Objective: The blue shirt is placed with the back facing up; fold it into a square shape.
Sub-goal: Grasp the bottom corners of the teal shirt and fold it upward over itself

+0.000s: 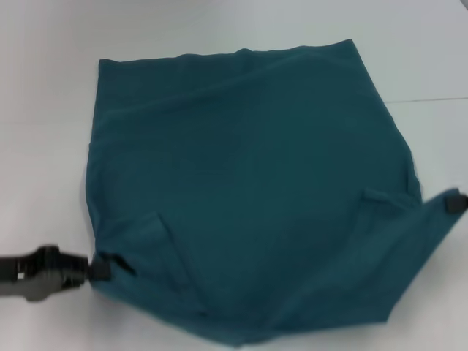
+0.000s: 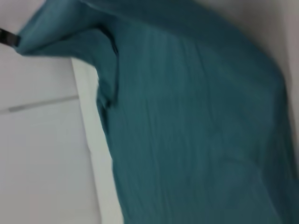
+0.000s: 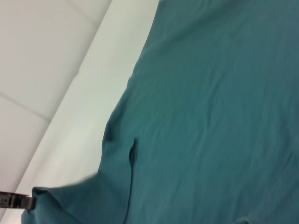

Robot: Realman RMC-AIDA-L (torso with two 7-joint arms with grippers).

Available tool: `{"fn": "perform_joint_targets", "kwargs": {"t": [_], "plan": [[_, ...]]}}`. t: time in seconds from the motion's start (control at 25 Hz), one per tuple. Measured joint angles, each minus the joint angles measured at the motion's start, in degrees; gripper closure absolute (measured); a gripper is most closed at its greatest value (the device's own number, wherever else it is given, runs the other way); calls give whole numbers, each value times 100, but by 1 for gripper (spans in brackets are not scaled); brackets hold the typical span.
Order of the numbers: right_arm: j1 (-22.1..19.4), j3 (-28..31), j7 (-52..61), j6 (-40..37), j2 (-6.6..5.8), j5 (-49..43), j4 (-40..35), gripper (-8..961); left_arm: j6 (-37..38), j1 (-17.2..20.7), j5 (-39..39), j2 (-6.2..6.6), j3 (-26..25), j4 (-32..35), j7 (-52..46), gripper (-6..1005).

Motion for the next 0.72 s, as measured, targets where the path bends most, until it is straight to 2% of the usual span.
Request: {"fn": "perform_joint_targets", "kwargs": {"t": [0.2,0.36,0.52,0.6,0.72], "plan": [[306,39,205,778,20,11,35,836,-703,-487,41,224,51,-325,-415,964],[557,6,307,1578,138,14,148,832,-1270,-847,52,291,209,-480,-608,964],[676,-27,314,2401,299,11,212,828,-1931,-1107,46,239,374,-542,-712,964],[710,-70,315,2800,371,9,261,826,-2295,-1200,36,177,435,-556,-737,964],[767,-245,336,3381,415,1,492,823,-2920,-1319,24,51,614,-591,-751,964]]}}
